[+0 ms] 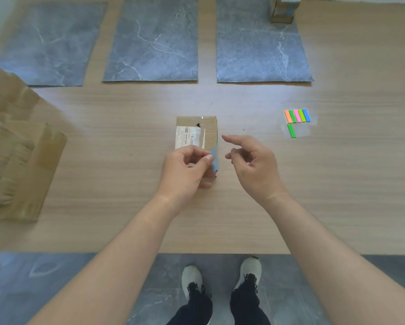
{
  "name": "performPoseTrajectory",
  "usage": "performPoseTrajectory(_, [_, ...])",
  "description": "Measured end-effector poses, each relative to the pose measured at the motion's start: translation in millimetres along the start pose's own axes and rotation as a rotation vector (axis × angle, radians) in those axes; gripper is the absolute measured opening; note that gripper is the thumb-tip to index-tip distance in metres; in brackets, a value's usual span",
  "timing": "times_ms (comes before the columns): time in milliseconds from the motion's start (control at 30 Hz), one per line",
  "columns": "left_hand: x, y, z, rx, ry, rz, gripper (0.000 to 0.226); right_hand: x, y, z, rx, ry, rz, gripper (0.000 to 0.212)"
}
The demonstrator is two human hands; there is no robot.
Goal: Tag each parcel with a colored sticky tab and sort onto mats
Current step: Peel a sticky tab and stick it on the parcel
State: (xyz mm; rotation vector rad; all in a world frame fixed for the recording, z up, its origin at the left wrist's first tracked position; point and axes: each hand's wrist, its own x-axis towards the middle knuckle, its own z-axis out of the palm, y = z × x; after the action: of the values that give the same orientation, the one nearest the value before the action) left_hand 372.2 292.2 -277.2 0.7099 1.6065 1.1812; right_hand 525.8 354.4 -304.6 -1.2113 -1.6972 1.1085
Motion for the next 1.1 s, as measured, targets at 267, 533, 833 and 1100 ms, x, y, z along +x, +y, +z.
performPoseTrajectory(267, [-3,-64,5,0.123,0.074,-0.015,0.006,-1,37,15,-0.318,-0.188,-0.237,0.039])
performPoseTrajectory(533, [16,-83,6,0.181,0.190,0.013,0.007,3,57,18,-0.427,-0.205,-0.383,0.035])
performPoseTrajectory(833, [20,-86,10,0.138,0.213,0.017,0.007,13,62,27,-0.375,-0.146,-0.405,0.013])
performPoseTrajectory(1100, [25,-95,5,0.055,0.195,0.002,0.004,12,67,34,-0.408,-0.070,-0.478,0.012])
